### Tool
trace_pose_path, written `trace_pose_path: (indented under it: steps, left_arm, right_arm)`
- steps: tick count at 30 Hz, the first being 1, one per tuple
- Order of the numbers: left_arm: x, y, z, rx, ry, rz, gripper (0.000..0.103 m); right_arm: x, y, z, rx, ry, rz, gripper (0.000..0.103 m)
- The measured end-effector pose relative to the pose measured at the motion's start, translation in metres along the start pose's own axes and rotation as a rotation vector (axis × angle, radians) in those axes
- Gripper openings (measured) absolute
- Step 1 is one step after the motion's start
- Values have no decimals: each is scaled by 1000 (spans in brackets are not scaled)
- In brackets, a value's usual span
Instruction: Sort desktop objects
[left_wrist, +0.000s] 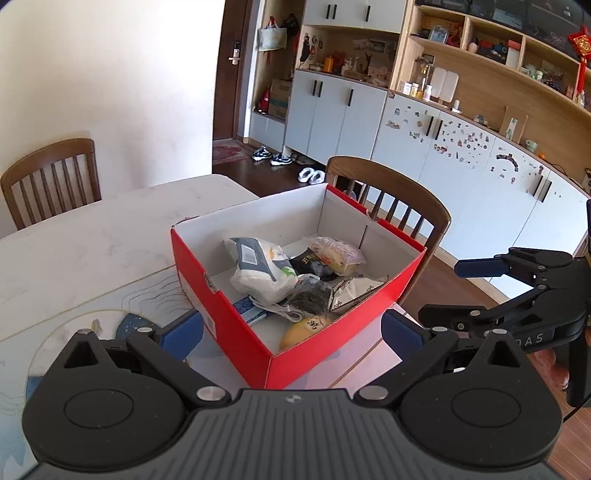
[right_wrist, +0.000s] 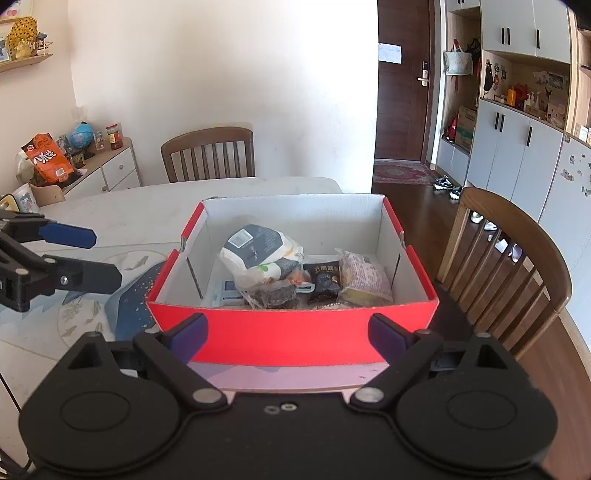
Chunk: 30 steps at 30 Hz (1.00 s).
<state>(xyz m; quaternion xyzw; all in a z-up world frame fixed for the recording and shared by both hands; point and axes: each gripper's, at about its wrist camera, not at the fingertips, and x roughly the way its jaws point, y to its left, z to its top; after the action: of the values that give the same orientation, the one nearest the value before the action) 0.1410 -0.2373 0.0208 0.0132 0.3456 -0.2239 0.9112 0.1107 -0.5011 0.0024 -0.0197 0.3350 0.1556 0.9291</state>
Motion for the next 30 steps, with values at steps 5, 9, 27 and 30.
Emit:
trace_pose_path:
  steps: [5,9,27,30]
  left_arm:
    - [-7,1,-7,-28,-12,25,103]
    - [-10,0,-9,-20,-12,41,103]
    - [-4,-1,-14,-29,37,42,103]
    - [-3,-1,-15,-28,41,37,103]
  right_arm:
    - [-5,2,0,14,-11,5,94]
    - [-5,2,2,17,-14,9,94]
    - [-2,7,1,17,-1,7,94]
    - [-1,8,1,20,4,5,94]
